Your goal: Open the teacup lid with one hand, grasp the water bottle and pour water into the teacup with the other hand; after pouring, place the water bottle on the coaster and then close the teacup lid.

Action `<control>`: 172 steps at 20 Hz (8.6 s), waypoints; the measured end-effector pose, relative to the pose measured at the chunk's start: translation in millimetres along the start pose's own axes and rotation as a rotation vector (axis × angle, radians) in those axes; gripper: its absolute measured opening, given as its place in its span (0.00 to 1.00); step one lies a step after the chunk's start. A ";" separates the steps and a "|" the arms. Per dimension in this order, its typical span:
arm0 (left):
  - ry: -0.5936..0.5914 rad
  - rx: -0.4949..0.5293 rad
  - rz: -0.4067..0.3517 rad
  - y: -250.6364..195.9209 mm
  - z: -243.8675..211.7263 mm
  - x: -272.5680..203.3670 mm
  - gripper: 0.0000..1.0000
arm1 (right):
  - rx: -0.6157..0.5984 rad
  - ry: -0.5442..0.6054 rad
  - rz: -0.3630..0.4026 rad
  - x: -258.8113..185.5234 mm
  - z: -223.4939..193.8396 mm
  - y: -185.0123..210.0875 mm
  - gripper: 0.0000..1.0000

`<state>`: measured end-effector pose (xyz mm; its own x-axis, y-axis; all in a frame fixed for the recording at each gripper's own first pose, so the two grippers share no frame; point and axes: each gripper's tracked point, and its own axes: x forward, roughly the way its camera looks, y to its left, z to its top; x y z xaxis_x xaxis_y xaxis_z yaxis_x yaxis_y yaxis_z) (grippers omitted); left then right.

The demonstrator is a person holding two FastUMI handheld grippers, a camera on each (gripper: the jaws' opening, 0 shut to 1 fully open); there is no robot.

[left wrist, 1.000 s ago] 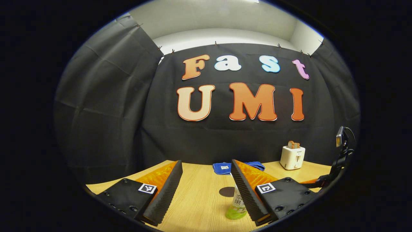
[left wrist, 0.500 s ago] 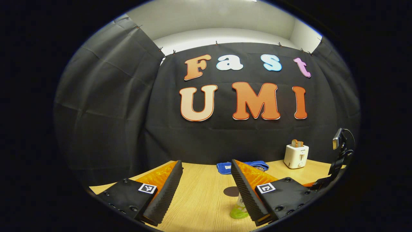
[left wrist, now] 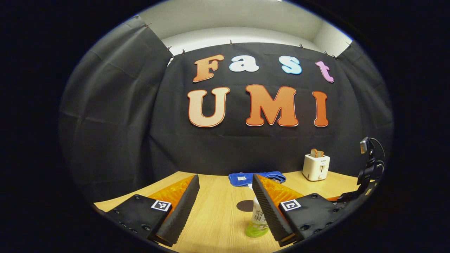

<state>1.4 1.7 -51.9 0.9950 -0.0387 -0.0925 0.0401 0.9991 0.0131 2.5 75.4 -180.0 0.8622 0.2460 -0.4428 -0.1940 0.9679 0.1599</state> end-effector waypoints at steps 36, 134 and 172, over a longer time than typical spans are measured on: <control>0.314 0.040 -0.168 -75.7 -161.0 27.6 0.67 | 0.069 -0.174 -0.134 -47.2 51.9 -81.9 0.22; -0.286 2.142 -0.364 -129.3 -117.2 19.2 0.64 | 0.061 -0.215 -0.172 -80.9 31.1 -153.9 0.22; -0.091 1.827 -0.564 -127.8 -180.9 7.1 0.60 | 0.047 -0.250 -0.166 -85.4 37.2 -142.9 0.22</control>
<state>-13.2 -123.3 -234.3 0.8327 -0.3659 -0.4156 0.2867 -0.3571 0.8890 -26.1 -85.8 -132.2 0.9700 0.0584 -0.2362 -0.0239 0.9889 0.1464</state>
